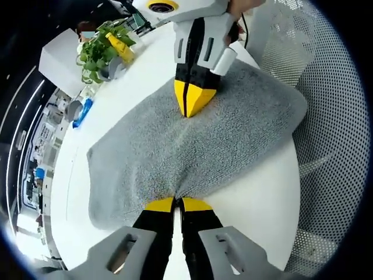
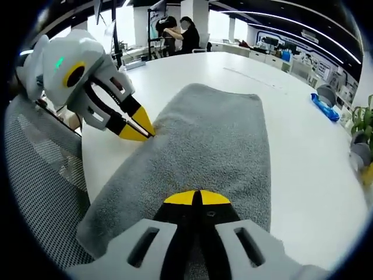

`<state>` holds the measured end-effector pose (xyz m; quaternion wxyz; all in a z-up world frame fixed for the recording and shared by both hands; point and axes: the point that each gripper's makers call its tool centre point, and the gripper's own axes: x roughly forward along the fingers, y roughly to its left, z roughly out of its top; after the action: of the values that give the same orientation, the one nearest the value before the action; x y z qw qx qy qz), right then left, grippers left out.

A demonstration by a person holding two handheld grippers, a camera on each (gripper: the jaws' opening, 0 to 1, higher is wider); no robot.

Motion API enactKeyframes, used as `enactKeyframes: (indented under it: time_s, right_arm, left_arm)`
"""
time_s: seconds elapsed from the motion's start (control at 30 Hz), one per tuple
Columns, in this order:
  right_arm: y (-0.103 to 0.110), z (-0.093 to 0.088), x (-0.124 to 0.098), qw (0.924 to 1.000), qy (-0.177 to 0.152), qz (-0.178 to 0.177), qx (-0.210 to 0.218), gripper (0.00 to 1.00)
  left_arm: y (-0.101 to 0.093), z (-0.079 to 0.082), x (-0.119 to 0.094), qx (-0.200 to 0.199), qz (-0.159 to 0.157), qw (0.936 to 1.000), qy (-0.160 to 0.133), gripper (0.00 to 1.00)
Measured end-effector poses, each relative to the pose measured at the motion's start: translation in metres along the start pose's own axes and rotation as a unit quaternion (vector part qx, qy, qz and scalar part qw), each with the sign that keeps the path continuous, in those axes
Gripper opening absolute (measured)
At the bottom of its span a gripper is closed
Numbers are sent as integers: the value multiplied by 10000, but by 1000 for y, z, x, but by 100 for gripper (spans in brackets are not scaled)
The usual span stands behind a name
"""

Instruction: Fold the towel on the table until its edges align and the towel forms a compact rectangular stack.

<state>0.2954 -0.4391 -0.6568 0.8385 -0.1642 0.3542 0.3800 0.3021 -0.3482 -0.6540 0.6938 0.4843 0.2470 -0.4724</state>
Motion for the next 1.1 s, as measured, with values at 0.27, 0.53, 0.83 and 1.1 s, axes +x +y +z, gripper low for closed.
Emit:
enactKeyframes:
  time_s: [0.27,0.53,0.83,1.1]
  right_arm:
    - [8,0,0,9998,-12,185,121,0]
    - [10,0,0,9999,82,118,-74,0]
    - [16,-2,-1,9997,122,164,-126,0]
    - [15,-1,-1,9997,50,218,-36,0]
  left_arm:
    - [9,-17,-1,-471,154,9988,51,1]
    - [8,-16,0,-463,177,9987,77,1]
    - [9,-17,1,-505,201,9985,90,1]
    - [16,0,-7,-821,368,9958,-148,1]
